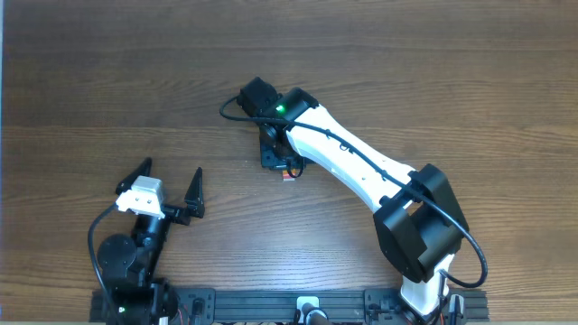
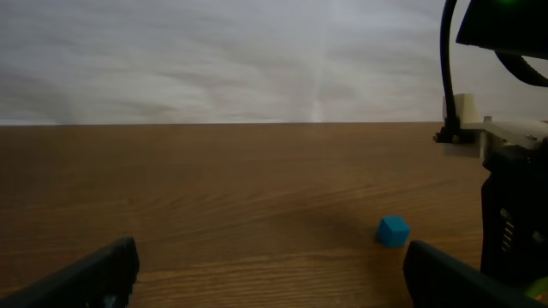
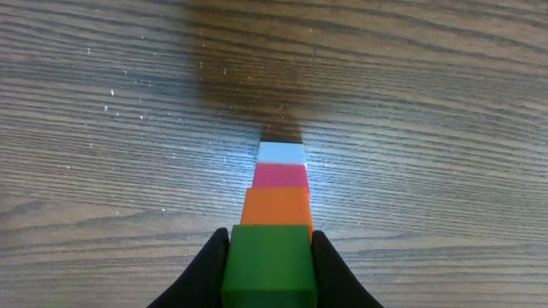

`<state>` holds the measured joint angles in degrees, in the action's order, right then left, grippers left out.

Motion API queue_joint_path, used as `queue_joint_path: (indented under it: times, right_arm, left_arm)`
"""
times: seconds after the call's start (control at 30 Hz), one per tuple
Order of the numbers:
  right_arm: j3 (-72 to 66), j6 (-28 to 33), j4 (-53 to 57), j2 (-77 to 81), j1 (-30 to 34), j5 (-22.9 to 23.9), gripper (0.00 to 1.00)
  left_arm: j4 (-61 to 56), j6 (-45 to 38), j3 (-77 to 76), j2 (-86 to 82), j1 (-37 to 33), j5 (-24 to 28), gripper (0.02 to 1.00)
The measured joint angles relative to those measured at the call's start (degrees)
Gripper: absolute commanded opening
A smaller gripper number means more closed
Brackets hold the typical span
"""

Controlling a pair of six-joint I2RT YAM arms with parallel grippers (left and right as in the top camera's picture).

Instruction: Stack Cubes

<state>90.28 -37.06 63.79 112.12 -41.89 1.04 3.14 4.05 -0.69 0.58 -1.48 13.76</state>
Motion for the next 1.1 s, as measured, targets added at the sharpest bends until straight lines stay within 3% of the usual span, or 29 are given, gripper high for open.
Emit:
queue_joint_path:
  times: [0.17,0.5,0.8,1.1]
  right_arm:
    - [-0.2,-0.4,0.0,-0.1,0.0,0.0,0.457]
    - [-0.4,-0.2,-0.1,-0.1,0.0,-0.1,0.884]
    - [3.1,0.8,1.1,-0.1,0.8,0.1,0.928]
    - [19.6,5.6,5.0,4.2,4.9,2.1,0.919]
  left_arm:
    - [0.0,0.0,0.0,0.0,0.0,0.0,0.998]
    - [0.0,0.0,0.0,0.0,0.0,0.0,0.998]
    - [0.0,0.0,0.0,0.0,0.0,0.0,0.998]
    - [0.0,0.0,0.0,0.0,0.0,0.0,0.998]
